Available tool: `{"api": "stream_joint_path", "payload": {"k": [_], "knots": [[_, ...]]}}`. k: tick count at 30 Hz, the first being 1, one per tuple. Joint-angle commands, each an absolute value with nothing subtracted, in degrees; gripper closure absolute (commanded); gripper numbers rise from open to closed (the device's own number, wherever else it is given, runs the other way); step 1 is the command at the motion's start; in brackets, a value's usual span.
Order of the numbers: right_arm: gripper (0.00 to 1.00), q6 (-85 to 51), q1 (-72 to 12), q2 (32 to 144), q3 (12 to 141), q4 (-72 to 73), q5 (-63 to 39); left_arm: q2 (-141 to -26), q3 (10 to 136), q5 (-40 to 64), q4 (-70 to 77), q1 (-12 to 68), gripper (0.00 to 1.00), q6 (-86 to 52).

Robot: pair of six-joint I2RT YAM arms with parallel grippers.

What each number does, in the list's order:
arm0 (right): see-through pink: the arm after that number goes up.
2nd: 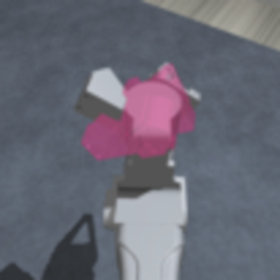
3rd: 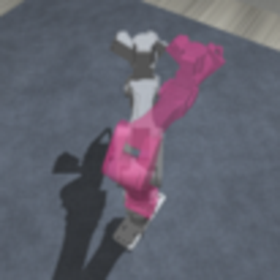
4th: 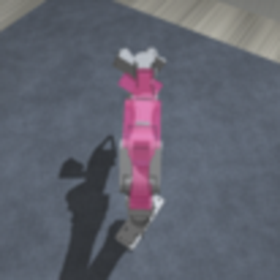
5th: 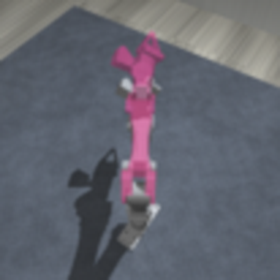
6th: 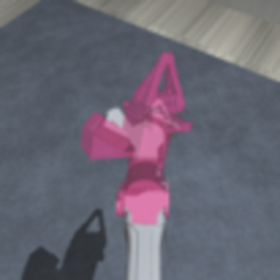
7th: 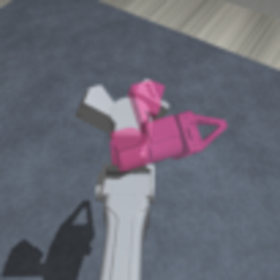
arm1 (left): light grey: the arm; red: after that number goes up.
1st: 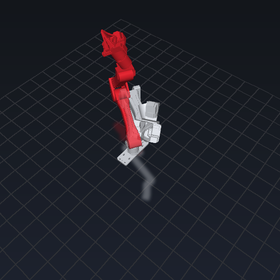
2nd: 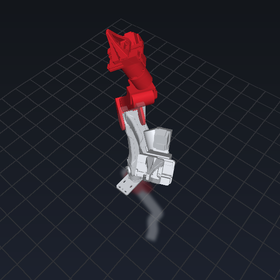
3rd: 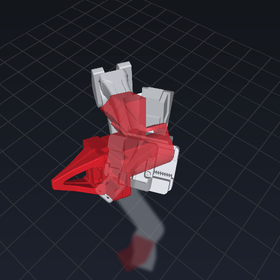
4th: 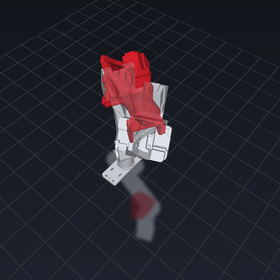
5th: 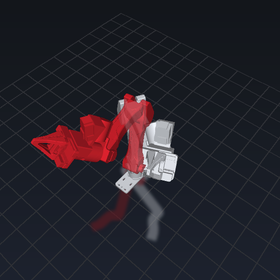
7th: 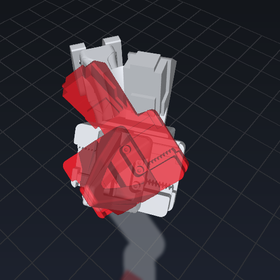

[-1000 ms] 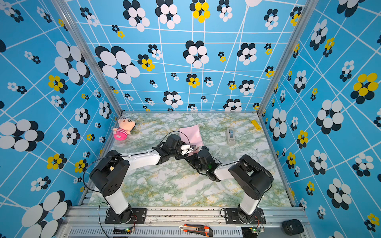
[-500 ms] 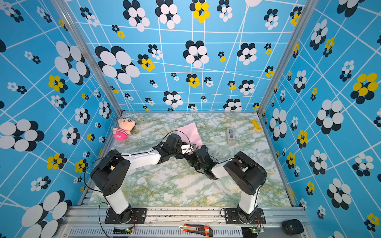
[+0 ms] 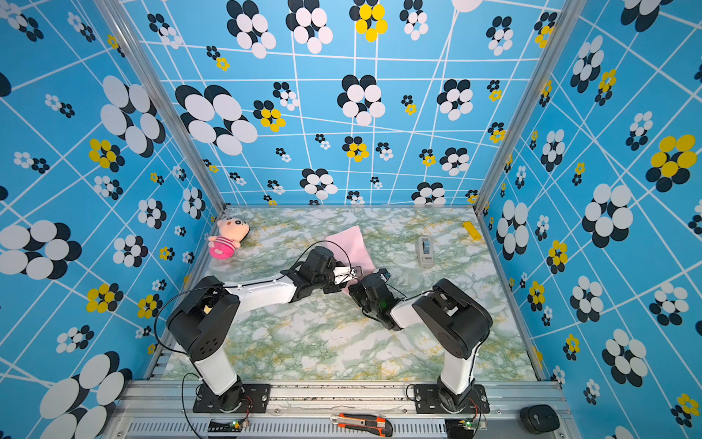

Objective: Wrap a gift box in wrapping paper
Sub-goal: Fold the wrapping paper for the gift box.

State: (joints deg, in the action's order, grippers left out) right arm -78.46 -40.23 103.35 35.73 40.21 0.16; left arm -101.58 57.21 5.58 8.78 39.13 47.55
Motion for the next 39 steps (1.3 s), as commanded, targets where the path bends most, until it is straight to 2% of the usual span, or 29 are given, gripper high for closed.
{"api": "stream_joint_path", "payload": {"k": [1, 12, 17, 23, 26, 29, 32, 38, 39], "knots": [[0.81, -79.0, -39.3, 103.5, 34.8, 36.7, 4.2, -103.6, 56.9, 7.3, 0.5, 39.5, 0.55, 46.7], [0.71, -74.4, -38.5, 96.8, 32.3, 38.9, -0.8, -103.9, 57.2, 7.1, 0.4, 39.5, 0.55, 46.6], [0.68, -71.6, -38.4, 89.2, 29.9, 35.1, -3.1, -104.0, 57.4, 7.1, 0.2, 39.5, 0.55, 46.5], [0.69, -70.8, -36.4, 82.0, 25.8, 30.3, -3.7, -103.9, 57.5, 7.1, 0.1, 39.5, 0.56, 46.2], [0.61, -68.9, -33.9, 78.3, 25.0, 24.9, -3.5, -104.0, 57.6, 7.1, 0.2, 39.6, 0.56, 46.1], [0.58, -66.8, -32.6, 76.6, 25.9, 19.8, -3.9, -104.0, 57.7, 7.2, 0.1, 39.5, 0.56, 46.0], [0.62, -67.7, -34.1, 80.0, 27.9, 23.0, -8.4, -104.1, 58.0, 7.2, 0.2, 39.5, 0.56, 45.6], [0.74, -72.4, -38.7, 88.2, 29.1, 34.1, -8.1, -104.4, 58.6, 7.4, 0.1, 39.5, 0.56, 44.8], [0.76, -72.9, -39.2, 89.9, 30.0, 35.6, -8.1, -104.4, 58.7, 7.3, 0.0, 39.6, 0.59, 44.7]]}}
